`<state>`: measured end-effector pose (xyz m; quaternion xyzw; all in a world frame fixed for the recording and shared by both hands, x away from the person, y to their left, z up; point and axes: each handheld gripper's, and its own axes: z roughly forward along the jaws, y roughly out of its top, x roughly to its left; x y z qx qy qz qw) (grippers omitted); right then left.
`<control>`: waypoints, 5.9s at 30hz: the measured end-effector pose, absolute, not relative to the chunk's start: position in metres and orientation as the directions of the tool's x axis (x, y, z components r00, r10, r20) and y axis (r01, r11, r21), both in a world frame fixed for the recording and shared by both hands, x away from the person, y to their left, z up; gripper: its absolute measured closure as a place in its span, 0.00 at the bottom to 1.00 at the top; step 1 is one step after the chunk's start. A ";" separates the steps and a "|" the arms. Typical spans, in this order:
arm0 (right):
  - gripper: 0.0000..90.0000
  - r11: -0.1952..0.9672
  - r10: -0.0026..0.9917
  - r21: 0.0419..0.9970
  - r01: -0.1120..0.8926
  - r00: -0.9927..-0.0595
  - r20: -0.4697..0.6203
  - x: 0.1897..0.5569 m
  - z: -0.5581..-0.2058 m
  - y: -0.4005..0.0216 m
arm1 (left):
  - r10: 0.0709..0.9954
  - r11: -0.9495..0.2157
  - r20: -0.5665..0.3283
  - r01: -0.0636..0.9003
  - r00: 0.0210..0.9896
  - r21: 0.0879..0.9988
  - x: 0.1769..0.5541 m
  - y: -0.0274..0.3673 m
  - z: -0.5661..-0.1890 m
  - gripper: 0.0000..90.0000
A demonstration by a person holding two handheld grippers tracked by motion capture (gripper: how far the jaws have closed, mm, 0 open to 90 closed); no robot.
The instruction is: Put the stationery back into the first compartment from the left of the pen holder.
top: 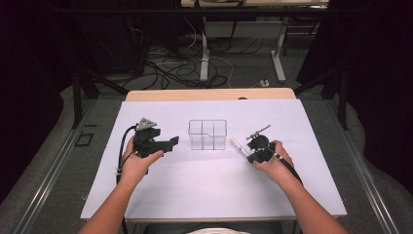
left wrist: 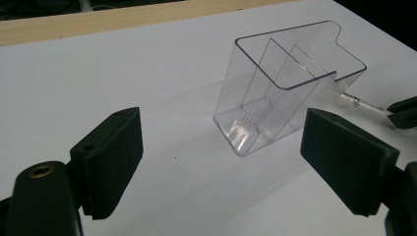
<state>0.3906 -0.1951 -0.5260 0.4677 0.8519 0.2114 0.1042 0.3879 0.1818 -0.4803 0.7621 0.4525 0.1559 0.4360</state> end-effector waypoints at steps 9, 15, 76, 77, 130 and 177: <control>0.90 0.567 0.801 0.455 0.687 -0.588 -0.111 0.377 -0.519 -0.198 | 0.824 -0.201 -0.165 0.552 0.542 0.809 0.387 0.183 -0.478 0.18; 0.90 0.688 0.703 0.458 0.563 -0.673 -0.228 0.368 -0.515 -0.199 | 0.825 -0.199 -0.166 0.552 0.540 0.810 0.388 0.182 -0.479 0.18; 0.90 0.879 -0.347 -0.145 -0.454 -0.402 -0.847 0.321 -0.489 -0.102 | 0.686 -0.464 0.017 0.420 0.727 0.780 0.371 0.147 -0.466 0.34; 0.90 0.875 -0.354 -0.150 -0.459 -0.398 -0.846 0.321 -0.489 -0.100 | 0.687 -0.460 0.021 0.413 0.726 0.786 0.371 0.146 -0.467 0.35; 0.89 0.735 -0.528 -0.279 -0.618 -0.265 -0.807 0.283 -0.500 -0.081 | 0.358 -0.783 0.075 0.256 0.931 0.567 0.337 0.081 -0.487 0.80; 0.53 0.759 -0.475 -0.219 -0.613 -0.291 -0.831 0.292 -0.505 -0.078 | 0.543 -0.590 -0.040 0.414 0.839 0.693 0.360 0.114 -0.474 0.88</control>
